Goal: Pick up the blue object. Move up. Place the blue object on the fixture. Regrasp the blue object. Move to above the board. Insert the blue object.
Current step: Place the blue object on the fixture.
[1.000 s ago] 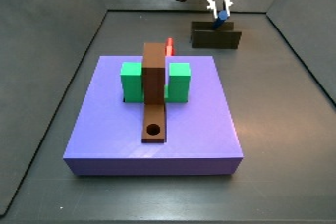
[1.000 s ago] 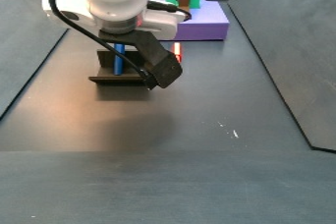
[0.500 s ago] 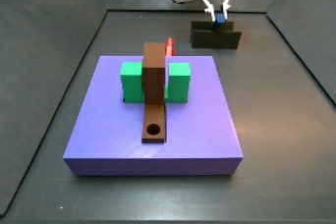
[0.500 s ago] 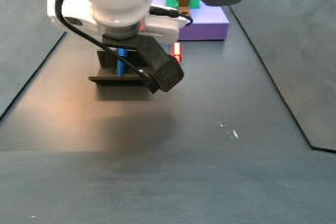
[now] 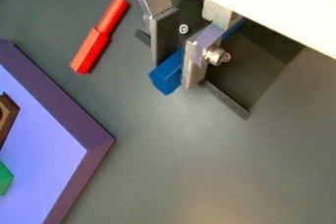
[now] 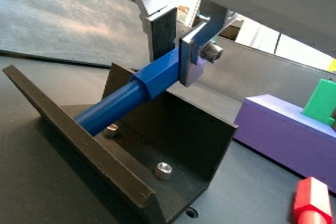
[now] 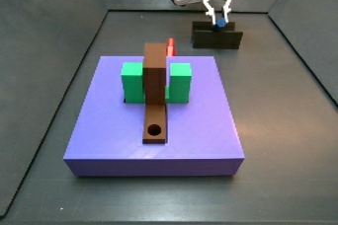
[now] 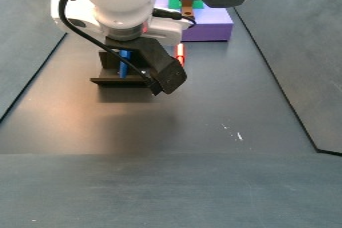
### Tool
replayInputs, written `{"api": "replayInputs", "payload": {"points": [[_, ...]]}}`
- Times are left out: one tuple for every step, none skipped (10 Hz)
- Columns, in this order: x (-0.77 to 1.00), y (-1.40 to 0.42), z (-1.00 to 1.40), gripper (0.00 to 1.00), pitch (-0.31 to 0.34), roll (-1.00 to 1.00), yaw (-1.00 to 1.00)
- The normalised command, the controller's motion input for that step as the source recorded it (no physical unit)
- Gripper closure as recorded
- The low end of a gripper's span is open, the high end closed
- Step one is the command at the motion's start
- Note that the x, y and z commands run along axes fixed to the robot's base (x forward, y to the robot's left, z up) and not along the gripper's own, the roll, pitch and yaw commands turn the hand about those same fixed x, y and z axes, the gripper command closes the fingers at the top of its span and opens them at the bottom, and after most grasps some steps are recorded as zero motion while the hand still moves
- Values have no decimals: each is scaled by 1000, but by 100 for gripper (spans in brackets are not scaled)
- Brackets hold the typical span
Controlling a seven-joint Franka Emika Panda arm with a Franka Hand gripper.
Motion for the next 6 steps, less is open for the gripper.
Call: {"api": "replayInputs", "payload": {"points": [[0, 0, -20, 100, 0, 0, 0], [0, 0, 0, 100, -31, -86, 0], [6, 0, 114, 100, -80, -306, 0], [0, 0, 74, 100, -251, -543, 0], [3, 0, 0, 100, -237, -423, 0], [0, 0, -37, 100, -197, -246, 0]]}}
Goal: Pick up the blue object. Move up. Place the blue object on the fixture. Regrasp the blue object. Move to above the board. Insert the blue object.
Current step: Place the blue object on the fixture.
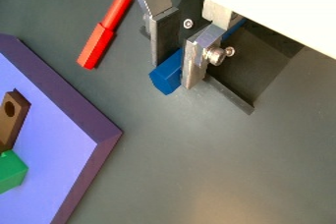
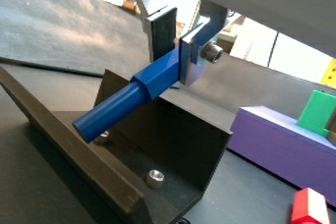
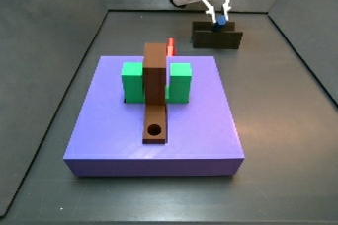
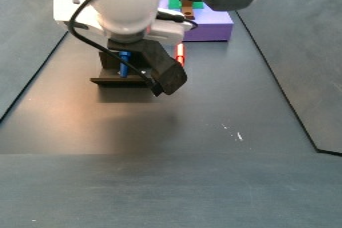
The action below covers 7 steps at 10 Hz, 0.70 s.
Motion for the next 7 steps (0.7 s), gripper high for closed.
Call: {"api": "replayInputs", "payload": {"points": [[0, 0, -89, 100, -214, -166, 0], [0, 0, -129, 100, -183, -57, 0], [0, 0, -117, 100, -100, 0, 0], [0, 0, -111, 100, -20, 49, 0], [3, 0, -94, 100, 0, 223, 0], [40, 0, -94, 100, 3, 323, 69], [20, 0, -129, 100, 0, 317, 51]]}}
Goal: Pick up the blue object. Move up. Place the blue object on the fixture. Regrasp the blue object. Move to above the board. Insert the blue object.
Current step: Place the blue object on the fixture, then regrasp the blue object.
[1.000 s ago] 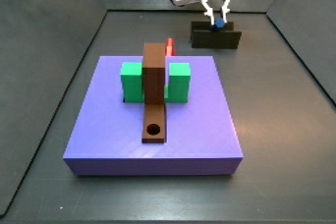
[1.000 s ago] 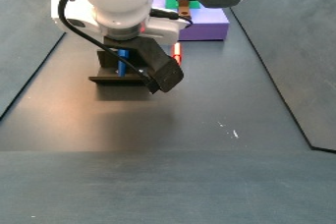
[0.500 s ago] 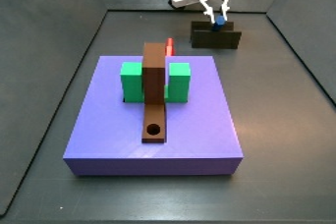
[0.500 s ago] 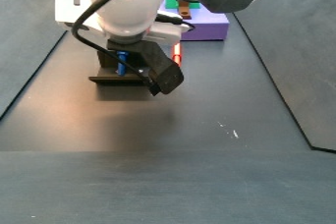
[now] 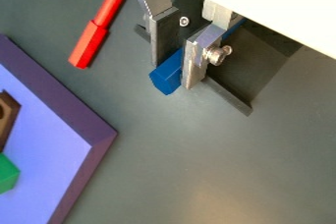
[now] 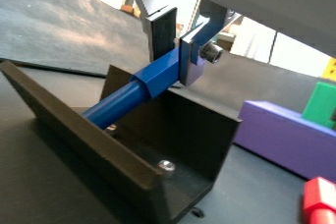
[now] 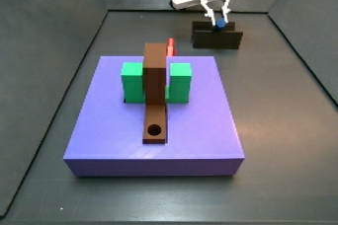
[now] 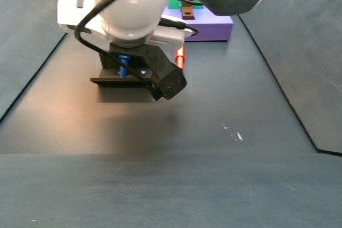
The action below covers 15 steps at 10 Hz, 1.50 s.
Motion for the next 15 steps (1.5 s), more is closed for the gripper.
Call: {"api": "replayInputs", "payload": {"points": [[11, 0, -83, 100, 0, 237, 46], [0, 0, 0, 100, 0, 0, 0], [0, 0, 0, 0, 0, 0, 0], [0, -17, 0, 0, 0, 0, 0], [0, 0, 0, 0, 0, 71, 11], [129, 0, 266, 0, 0, 169, 123], [200, 11, 466, 0, -240, 294, 106], [203, 0, 483, 0, -271, 529, 149], [100, 0, 411, 0, -174, 703, 166], [-3, 0, 363, 0, -17, 789, 114], [-60, 0, 369, 0, 0, 940, 106], [-100, 0, 400, 0, 117, 1000, 109], [-203, -117, 263, 0, 251, 1000, 131], [-197, -171, 126, 0, 400, 1000, 189], [-60, -183, 106, 0, 574, 1000, 203]]}}
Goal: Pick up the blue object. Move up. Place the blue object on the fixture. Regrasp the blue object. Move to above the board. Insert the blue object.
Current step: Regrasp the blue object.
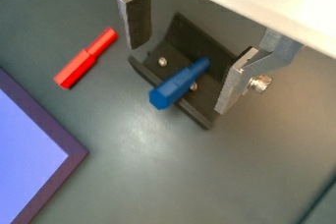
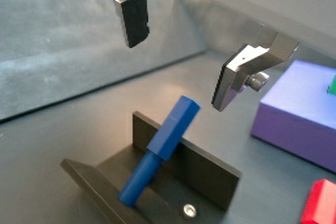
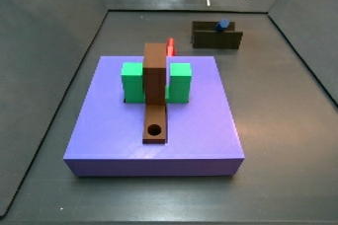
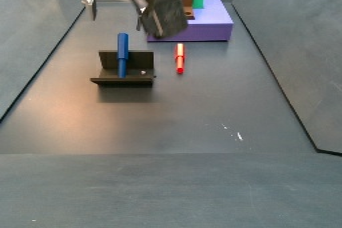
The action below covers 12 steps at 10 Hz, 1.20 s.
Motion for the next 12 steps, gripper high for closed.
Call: {"api": "replayInputs", "payload": {"points": [[117, -460, -11, 0, 829, 726, 0], [220, -420, -137, 0, 886, 391, -146], [237, -237, -177, 0, 906, 194, -254], [286, -94, -166, 0, 906, 163, -269], [294, -31, -3, 0, 814, 243, -286], [186, 0, 9, 0, 723, 389, -314], [277, 0, 17, 0, 577, 414, -266], [460, 0, 49, 0, 360, 503, -177], [257, 0, -43, 0, 34, 814, -134], [54, 0, -60, 0, -240, 1000, 0], [0, 0, 0, 0, -434, 1000, 0], [0, 0, 0, 0, -414, 917, 0]]}}
